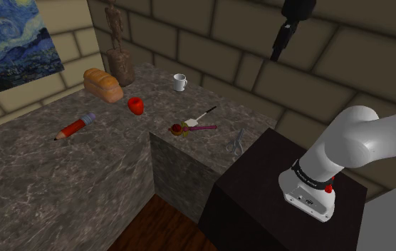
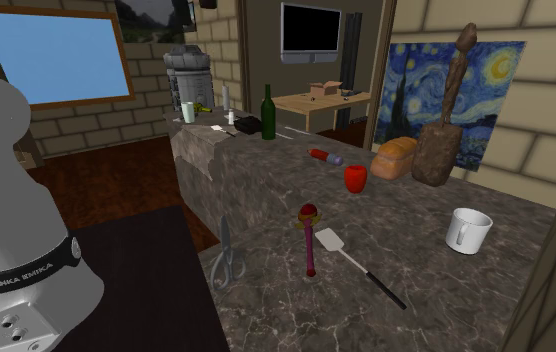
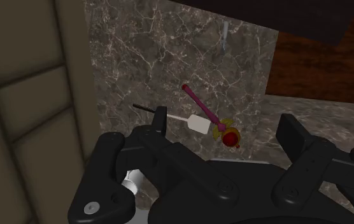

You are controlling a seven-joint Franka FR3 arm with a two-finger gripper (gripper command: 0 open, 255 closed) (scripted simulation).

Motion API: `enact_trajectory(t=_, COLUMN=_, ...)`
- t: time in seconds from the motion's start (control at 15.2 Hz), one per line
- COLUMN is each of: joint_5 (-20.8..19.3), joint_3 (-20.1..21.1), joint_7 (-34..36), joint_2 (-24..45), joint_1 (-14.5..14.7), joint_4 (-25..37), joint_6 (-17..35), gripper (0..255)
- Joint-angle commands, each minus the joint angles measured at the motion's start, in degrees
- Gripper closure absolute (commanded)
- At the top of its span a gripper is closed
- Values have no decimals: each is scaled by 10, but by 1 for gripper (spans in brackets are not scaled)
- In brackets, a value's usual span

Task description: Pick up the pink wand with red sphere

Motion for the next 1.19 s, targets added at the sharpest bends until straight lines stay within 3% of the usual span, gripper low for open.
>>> enact_trajectory(t=0.0, joint_5=0, joint_3=0, joint_7=0, joint_2=0, joint_1=0, joint_4=0, joint_6=0, gripper=0)
enact_trajectory(t=0.59, joint_5=-35, joint_3=-5, joint_7=-58, joint_2=109, joint_1=19, joint_4=-75, joint_6=174, gripper=0)
enact_trajectory(t=1.12, joint_5=-79, joint_3=-3, joint_7=-93, joint_2=251, joint_1=25, joint_4=-93, joint_6=325, gripper=0)
